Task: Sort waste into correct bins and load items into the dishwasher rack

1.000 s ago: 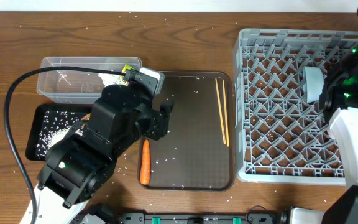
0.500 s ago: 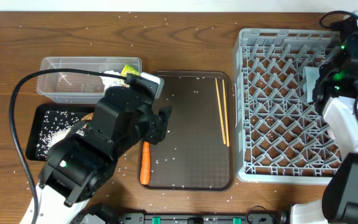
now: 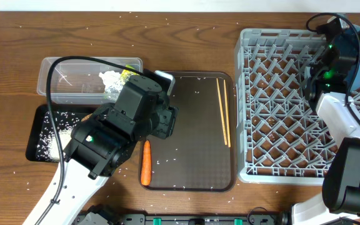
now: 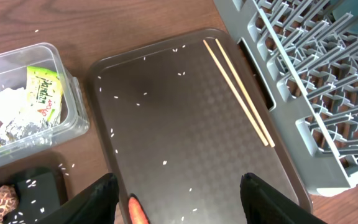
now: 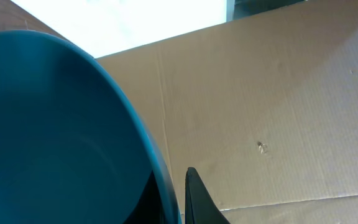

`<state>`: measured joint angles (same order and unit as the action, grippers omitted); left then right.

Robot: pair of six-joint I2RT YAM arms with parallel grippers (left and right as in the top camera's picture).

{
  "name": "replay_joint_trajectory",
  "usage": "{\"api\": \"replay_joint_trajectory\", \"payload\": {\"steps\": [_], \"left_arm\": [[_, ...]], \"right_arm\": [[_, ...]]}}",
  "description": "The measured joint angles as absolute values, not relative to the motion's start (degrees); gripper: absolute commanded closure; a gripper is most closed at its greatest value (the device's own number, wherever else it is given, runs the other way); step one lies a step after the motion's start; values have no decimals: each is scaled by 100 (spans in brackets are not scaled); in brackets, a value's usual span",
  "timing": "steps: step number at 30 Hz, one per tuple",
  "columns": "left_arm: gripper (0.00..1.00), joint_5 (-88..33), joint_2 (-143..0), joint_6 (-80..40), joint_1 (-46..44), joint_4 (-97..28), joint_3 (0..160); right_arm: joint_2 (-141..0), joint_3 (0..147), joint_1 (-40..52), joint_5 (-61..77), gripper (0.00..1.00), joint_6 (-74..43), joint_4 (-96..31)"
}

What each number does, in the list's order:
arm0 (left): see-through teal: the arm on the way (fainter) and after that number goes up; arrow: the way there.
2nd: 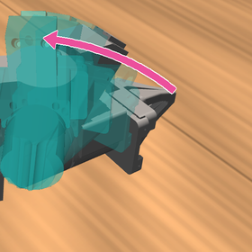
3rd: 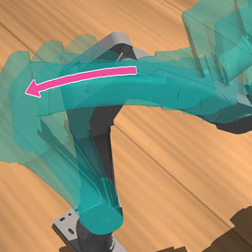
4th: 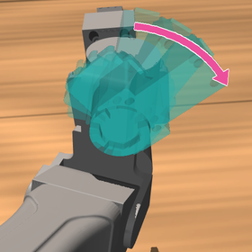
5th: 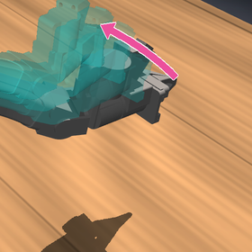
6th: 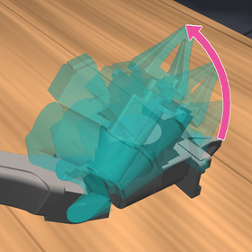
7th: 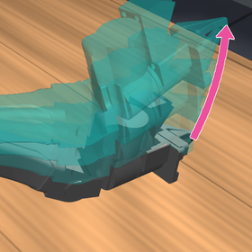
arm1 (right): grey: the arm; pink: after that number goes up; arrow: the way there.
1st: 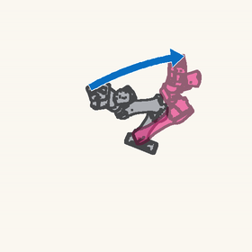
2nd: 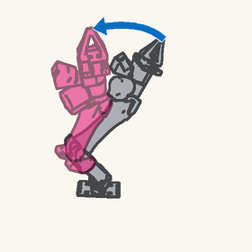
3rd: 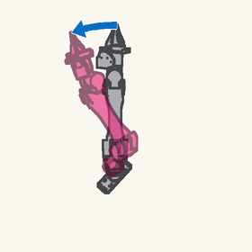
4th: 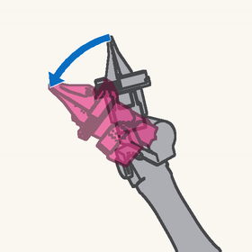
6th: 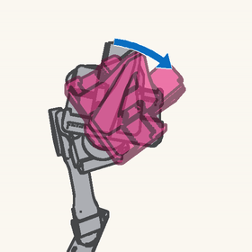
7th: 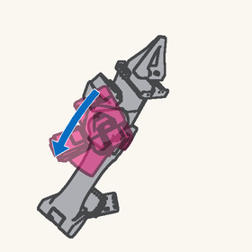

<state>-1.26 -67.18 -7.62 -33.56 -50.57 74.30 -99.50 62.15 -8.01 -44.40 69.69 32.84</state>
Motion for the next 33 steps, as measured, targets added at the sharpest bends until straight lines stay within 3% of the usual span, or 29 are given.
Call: {"api": "replay_joint_trajectory", "payload": {"steps": [1,3,4,21,29,33], "left_arm": [[37,-126,-6709,-762,-3354,-5011,7430],[37,-126,-6663,-762,-3356,-4919,7430],[37,-126,-6635,-762,-3356,-4895,7430],[37,-126,-5983,-762,-3354,-5078,7430],[37,-126,-5935,-762,-3356,-5083,7430],[37,-126,-5933,-762,-3356,-5087,7430]], "right_arm": [[-9950,6215,-799,-4451,85,6971,3284],[-9950,6215,-799,-4491,40,6967,3284],[-9950,6215,-799,-4508,1,6993,3284],[-9968,6217,-646,-5308,1,6007,3732],[-9974,6228,-344,-5295,1,5522,2342],[-9985,6230,-270,-5225,1,4860,2222]]}}
